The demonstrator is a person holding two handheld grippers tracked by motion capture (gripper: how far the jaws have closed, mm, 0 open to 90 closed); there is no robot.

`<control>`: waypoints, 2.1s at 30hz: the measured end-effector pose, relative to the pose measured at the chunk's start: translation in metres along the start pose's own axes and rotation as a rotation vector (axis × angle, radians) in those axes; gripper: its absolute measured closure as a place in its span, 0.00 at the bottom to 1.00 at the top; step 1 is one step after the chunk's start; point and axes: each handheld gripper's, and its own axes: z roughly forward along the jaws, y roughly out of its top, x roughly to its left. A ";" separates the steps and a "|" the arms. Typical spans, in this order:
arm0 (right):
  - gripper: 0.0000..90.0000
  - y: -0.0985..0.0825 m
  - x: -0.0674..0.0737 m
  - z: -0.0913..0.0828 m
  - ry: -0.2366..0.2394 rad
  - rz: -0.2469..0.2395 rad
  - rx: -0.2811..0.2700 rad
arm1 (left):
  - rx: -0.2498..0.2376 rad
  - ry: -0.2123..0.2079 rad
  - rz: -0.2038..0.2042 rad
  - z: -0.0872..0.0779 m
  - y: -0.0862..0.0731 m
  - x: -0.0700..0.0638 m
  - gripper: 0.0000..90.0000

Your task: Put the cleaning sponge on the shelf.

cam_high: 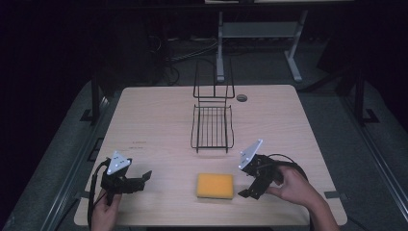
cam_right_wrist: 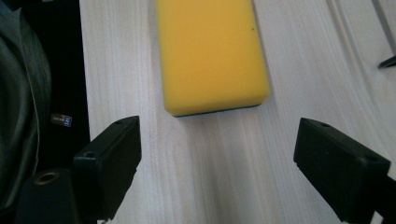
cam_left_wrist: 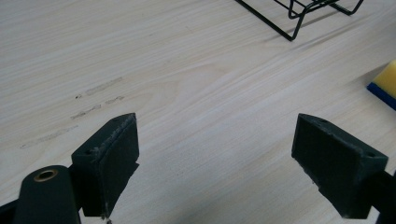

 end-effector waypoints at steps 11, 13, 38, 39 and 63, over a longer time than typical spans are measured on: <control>0.16 0.010 0.000 0.005 0.012 -0.020 0.017 | 0.000 0.001 0.002 -0.001 0.000 0.001 0.16; 0.16 0.012 0.000 0.005 0.016 -0.022 0.019 | 0.000 0.001 0.002 -0.001 0.000 0.001 0.16; 0.16 0.028 0.000 0.021 0.041 -0.050 0.045 | -0.004 0.000 -0.002 -0.003 0.000 0.002 0.16; 0.16 0.029 0.000 0.021 0.042 -0.051 0.044 | -0.003 0.000 -0.001 -0.002 0.000 0.002 0.16; 0.16 0.046 -0.001 0.041 0.043 -0.082 0.051 | -0.006 -0.006 0.001 -0.002 0.001 0.002 0.16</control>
